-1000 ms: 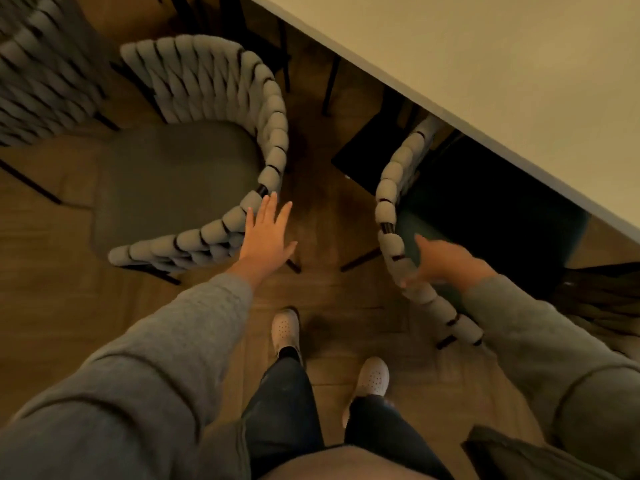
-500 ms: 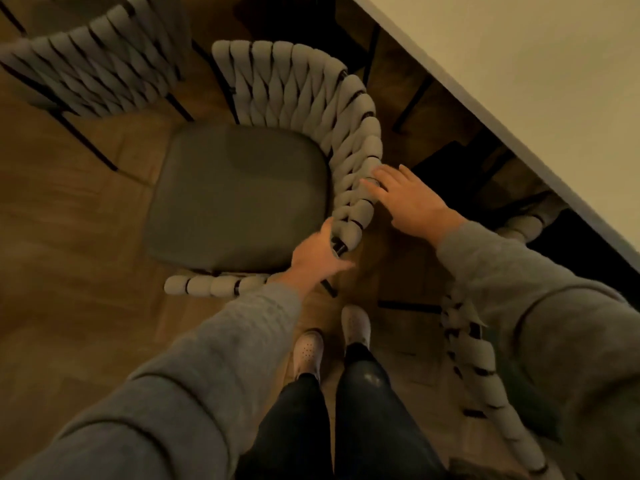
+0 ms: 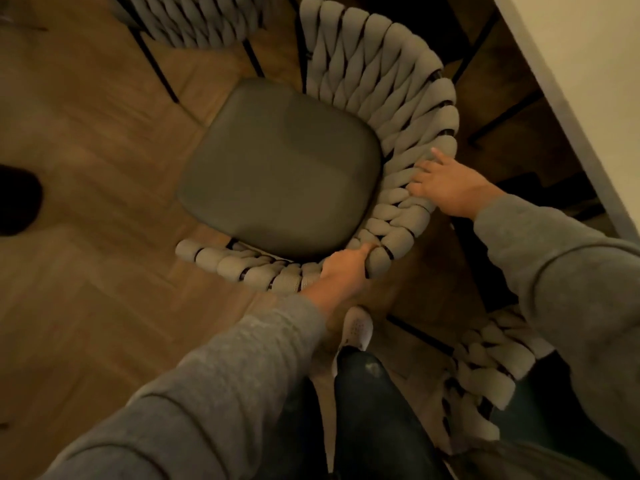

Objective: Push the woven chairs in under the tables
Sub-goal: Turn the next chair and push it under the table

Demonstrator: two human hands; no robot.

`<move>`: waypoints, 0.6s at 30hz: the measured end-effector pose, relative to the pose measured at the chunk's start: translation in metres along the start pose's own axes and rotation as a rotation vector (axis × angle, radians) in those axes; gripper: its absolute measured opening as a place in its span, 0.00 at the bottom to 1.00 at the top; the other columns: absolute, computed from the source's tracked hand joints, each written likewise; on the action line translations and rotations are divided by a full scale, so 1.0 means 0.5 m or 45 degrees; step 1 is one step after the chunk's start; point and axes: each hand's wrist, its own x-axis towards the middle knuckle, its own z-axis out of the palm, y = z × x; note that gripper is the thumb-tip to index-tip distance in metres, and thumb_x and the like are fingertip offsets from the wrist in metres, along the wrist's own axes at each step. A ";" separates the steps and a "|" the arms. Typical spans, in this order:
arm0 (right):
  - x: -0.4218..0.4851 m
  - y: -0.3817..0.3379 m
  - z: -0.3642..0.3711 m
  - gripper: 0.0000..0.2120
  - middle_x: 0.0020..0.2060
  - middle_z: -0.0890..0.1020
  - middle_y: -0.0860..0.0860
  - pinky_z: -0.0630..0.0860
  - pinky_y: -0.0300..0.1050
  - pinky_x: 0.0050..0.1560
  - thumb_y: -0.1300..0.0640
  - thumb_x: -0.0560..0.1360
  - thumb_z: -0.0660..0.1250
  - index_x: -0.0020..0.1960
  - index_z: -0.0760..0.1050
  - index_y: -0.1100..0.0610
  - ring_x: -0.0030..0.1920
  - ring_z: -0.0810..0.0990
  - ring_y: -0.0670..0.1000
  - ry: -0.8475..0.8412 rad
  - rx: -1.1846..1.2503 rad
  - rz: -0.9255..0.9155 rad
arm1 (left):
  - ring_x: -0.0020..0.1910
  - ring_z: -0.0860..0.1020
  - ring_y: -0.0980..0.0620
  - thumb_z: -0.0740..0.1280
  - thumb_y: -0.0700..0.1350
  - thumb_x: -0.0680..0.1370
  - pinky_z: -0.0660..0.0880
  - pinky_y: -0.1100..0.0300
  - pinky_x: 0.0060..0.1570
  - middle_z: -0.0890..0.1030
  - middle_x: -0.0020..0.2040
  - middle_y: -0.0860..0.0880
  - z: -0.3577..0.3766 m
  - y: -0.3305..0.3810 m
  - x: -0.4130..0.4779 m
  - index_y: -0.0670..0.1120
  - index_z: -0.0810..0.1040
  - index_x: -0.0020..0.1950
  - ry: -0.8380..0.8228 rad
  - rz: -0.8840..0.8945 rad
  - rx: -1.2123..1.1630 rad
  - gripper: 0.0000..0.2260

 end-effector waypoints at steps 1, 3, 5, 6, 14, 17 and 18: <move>-0.003 -0.013 0.000 0.24 0.70 0.69 0.53 0.47 0.60 0.75 0.61 0.75 0.66 0.70 0.66 0.51 0.74 0.60 0.57 0.016 0.020 -0.010 | 0.58 0.77 0.42 0.67 0.43 0.77 0.76 0.48 0.54 0.78 0.61 0.44 0.004 -0.014 -0.007 0.53 0.60 0.75 -0.015 0.008 0.002 0.28; -0.008 -0.047 -0.005 0.22 0.67 0.72 0.53 0.51 0.60 0.75 0.60 0.75 0.66 0.68 0.68 0.51 0.72 0.64 0.57 0.056 0.058 -0.032 | 0.59 0.77 0.43 0.68 0.44 0.77 0.76 0.47 0.56 0.77 0.62 0.45 0.010 -0.052 -0.027 0.54 0.61 0.74 -0.042 0.016 0.003 0.28; -0.012 -0.085 -0.018 0.19 0.63 0.75 0.52 0.58 0.57 0.71 0.58 0.75 0.65 0.65 0.70 0.50 0.67 0.69 0.56 0.099 0.094 -0.073 | 0.59 0.77 0.44 0.68 0.43 0.77 0.76 0.48 0.57 0.77 0.62 0.46 0.012 -0.098 -0.057 0.55 0.62 0.73 -0.071 0.028 0.015 0.28; -0.012 -0.106 -0.028 0.17 0.61 0.76 0.52 0.61 0.55 0.68 0.56 0.75 0.65 0.64 0.71 0.50 0.64 0.71 0.56 0.126 0.108 -0.104 | 0.59 0.77 0.45 0.67 0.42 0.77 0.76 0.49 0.56 0.77 0.62 0.46 0.012 -0.125 -0.076 0.55 0.62 0.73 -0.084 0.037 0.026 0.27; 0.037 -0.239 -0.141 0.32 0.68 0.72 0.48 0.52 0.58 0.73 0.46 0.73 0.69 0.73 0.61 0.45 0.70 0.66 0.53 -0.079 0.157 -0.255 | 0.56 0.75 0.46 0.64 0.41 0.78 0.70 0.54 0.47 0.75 0.61 0.47 -0.007 -0.373 -0.239 0.55 0.64 0.72 -0.157 0.062 0.294 0.24; 0.060 -0.275 -0.166 0.29 0.66 0.73 0.49 0.58 0.58 0.74 0.54 0.75 0.68 0.73 0.63 0.45 0.68 0.69 0.54 -0.144 0.182 -0.159 | 0.55 0.76 0.46 0.64 0.41 0.78 0.71 0.53 0.46 0.76 0.61 0.47 -0.019 -0.449 -0.288 0.56 0.64 0.72 -0.181 0.071 0.402 0.24; 0.067 -0.298 -0.174 0.24 0.64 0.76 0.49 0.63 0.55 0.71 0.55 0.76 0.66 0.70 0.67 0.45 0.65 0.72 0.53 -0.120 0.218 -0.137 | 0.55 0.77 0.45 0.64 0.41 0.78 0.71 0.53 0.46 0.76 0.61 0.47 -0.022 -0.475 -0.301 0.56 0.64 0.72 -0.179 0.070 0.414 0.24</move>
